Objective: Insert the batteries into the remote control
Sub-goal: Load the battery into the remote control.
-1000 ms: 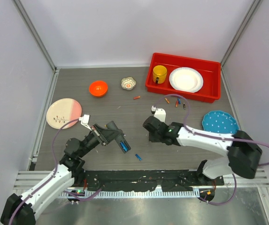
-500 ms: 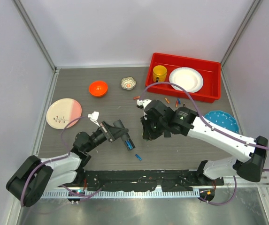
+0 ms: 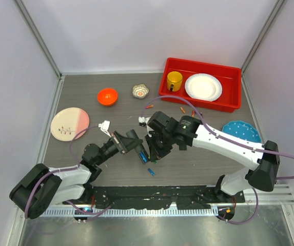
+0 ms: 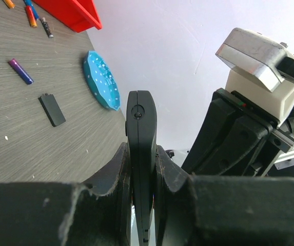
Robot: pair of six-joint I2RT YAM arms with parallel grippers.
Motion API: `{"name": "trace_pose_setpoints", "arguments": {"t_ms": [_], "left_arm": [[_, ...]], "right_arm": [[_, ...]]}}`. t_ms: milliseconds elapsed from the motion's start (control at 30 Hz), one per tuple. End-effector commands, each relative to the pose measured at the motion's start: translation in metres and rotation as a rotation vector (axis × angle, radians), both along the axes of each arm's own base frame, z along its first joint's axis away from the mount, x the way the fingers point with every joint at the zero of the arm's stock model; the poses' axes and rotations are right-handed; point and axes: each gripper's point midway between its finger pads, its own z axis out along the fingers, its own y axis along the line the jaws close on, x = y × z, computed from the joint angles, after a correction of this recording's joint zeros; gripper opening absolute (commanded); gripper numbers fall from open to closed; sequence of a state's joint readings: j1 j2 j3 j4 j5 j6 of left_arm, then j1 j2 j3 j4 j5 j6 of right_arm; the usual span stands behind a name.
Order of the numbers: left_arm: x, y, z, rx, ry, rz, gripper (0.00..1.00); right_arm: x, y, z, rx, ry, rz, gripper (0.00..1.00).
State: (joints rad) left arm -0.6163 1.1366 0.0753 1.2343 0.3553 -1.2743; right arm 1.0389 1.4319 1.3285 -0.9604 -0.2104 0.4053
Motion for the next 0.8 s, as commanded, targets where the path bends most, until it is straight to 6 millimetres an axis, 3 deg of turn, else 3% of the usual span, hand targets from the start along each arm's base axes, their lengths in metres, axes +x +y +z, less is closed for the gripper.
{"name": "trace_pose_setpoints", "arguments": {"t_ms": [0, 267, 767], "left_arm": [[0.005, -0.001, 0.028, -0.075, -0.055, 0.016, 0.0], [0.005, -0.001, 0.028, -0.081, -0.043, 0.018, 0.0], [-0.001, 0.001, 0.029, -0.088, -0.05, 0.012, 0.0]], "right_arm": [[0.001, 0.03, 0.024, 0.117, -0.002, 0.009, 0.01], [0.007, 0.04, 0.021, 0.123, -0.007, -0.029, 0.01], [0.023, 0.032, 0.015, 0.077, -0.082, -0.089, 0.01]]}}
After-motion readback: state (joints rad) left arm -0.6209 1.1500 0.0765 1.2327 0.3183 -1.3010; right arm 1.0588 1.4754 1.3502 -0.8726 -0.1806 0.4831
